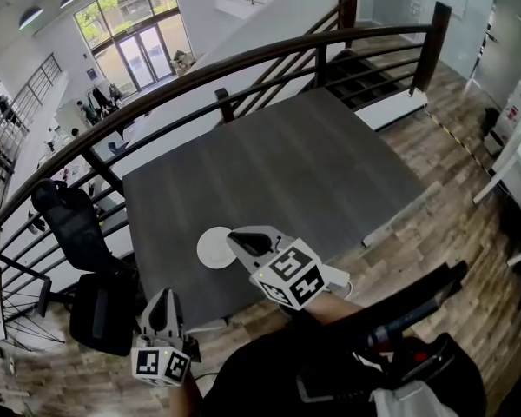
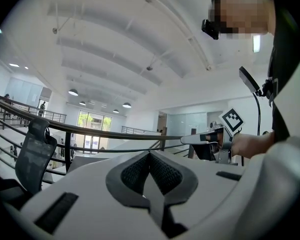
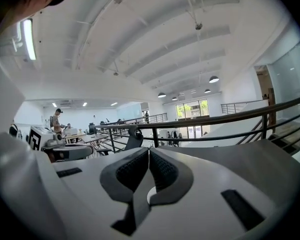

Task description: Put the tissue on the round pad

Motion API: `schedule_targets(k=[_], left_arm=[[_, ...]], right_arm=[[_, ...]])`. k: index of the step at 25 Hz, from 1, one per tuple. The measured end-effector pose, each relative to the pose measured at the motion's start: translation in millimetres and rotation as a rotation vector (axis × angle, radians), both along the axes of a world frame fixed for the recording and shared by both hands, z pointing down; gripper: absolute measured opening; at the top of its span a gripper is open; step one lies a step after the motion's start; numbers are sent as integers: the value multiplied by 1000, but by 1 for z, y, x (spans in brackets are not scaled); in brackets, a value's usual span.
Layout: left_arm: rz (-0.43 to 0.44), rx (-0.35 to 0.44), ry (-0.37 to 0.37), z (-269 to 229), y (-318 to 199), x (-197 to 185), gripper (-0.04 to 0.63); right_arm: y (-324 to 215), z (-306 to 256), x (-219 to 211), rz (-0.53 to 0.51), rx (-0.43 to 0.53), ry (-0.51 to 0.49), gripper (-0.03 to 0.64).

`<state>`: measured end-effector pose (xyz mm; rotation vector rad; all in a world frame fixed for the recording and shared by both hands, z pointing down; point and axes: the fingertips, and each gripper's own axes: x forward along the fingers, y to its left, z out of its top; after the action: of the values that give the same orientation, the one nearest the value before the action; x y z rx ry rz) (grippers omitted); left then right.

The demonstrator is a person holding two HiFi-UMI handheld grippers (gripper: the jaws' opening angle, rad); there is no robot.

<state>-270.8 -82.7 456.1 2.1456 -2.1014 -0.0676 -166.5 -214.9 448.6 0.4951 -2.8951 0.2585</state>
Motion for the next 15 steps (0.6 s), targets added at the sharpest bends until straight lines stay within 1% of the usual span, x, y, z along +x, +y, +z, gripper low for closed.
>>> schedule_targets(k=[4,10,15], left_arm=[[21,10,-2,-2,0,6,3],[28,15,-7,-5,7,11,3],[35,19,-9,-7,6,12,3]], right_arm=[[5,-10,8,23,23,-15,5],[14,-23,24,64,52,-42,8],[12,-24,31,78,42,-39,2]])
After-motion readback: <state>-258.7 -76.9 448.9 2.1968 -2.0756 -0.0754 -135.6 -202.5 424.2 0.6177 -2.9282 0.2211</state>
